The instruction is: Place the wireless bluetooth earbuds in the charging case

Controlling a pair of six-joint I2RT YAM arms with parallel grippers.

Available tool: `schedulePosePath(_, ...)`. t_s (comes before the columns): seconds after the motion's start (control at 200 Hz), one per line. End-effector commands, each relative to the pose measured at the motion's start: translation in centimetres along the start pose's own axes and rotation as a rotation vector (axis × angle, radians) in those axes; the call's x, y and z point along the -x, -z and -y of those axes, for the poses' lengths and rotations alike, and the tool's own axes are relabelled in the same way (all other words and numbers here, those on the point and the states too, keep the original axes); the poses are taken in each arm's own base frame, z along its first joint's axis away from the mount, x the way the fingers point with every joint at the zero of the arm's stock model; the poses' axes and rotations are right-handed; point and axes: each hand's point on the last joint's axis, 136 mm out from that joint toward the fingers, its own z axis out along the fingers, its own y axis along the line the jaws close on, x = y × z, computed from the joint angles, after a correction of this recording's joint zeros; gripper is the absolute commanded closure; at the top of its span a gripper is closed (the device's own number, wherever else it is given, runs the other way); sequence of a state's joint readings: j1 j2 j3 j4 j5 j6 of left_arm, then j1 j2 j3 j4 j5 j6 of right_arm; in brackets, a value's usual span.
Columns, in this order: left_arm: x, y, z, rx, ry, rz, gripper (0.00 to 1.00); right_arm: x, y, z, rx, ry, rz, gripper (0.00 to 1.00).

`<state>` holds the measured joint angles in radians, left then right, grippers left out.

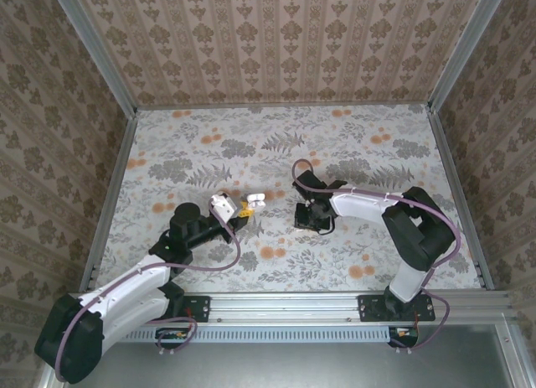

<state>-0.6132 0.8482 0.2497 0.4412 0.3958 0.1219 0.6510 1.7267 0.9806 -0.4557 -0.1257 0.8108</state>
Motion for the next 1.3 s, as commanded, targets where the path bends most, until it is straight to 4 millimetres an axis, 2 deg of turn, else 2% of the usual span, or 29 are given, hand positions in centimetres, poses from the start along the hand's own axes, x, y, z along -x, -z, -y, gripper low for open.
schedulePosePath(0.0, 0.5, 0.4, 0.1, -0.008, 0.017, 0.019, 1.00, -0.5, -0.4, -0.4, -0.019, 0.040, -0.020, 0.81)
schedulePosePath(0.145, 0.8, 0.4, 0.2, -0.012, 0.018, 0.026, 1.00, 0.4, 1.1, -0.4, -0.048, 0.103, 0.026, 0.86)
schedulePosePath(0.18, 0.8, 0.4, 0.2, -0.015, 0.018, 0.027, 1.00, 0.4, 1.8, 0.1, -0.075, 0.122, 0.029, 0.86)
schedulePosePath(0.27, 1.3, 0.3, 0.5, -0.034, 0.022, 0.040, 1.00, 1.2, 4.0, 0.2, -0.098, 0.182, 0.086, 0.87)
schedulePosePath(0.37, 2.2, 0.1, 1.0, -0.078, 0.020, 0.064, 1.00, 2.3, 7.5, -0.3, -0.122, 0.273, 0.182, 0.88)
schedulePosePath(0.545, 3.8, -0.6, 2.5, -0.201, 0.014, 0.113, 1.00, 3.2, 14.1, -3.1, -0.070, 0.469, 0.396, 0.92)
schedulePosePath(0.645, 4.7, -0.9, 3.4, -0.278, 0.028, 0.138, 1.00, 2.9, 18.0, -5.2, 0.008, 0.566, 0.507, 0.93)
schedulePosePath(0.755, 5.6, -1.2, 3.5, -0.304, 0.043, 0.163, 1.00, 2.0, 20.7, -7.2, 0.066, 0.675, 0.590, 0.93)
schedulePosePath(0.885, 6.4, -1.2, 3.5, -0.312, 0.044, 0.177, 1.00, 1.1, 21.6, -8.6, 0.082, 0.777, 0.602, 0.93)
schedulePosePath(1.02, 6.9, -1.2, 3.7, -0.325, 0.044, 0.186, 1.00, 0.4, 20.8, -9.7, 0.077, 0.865, 0.567, 0.92)
schedulePosePath(1.135, 7.0, -1.2, 3.9, -0.334, 0.049, 0.185, 1.00, 0.1, 20.4, -10.2, 0.061, 0.920, 0.545, 0.92)
schedulePosePath(1.295, 6.9, -1.2, 4.1, -0.336, 0.053, 0.180, 1.00, 0.6, 20.9, -10.3, 0.031, 0.931, 0.576, 0.92)
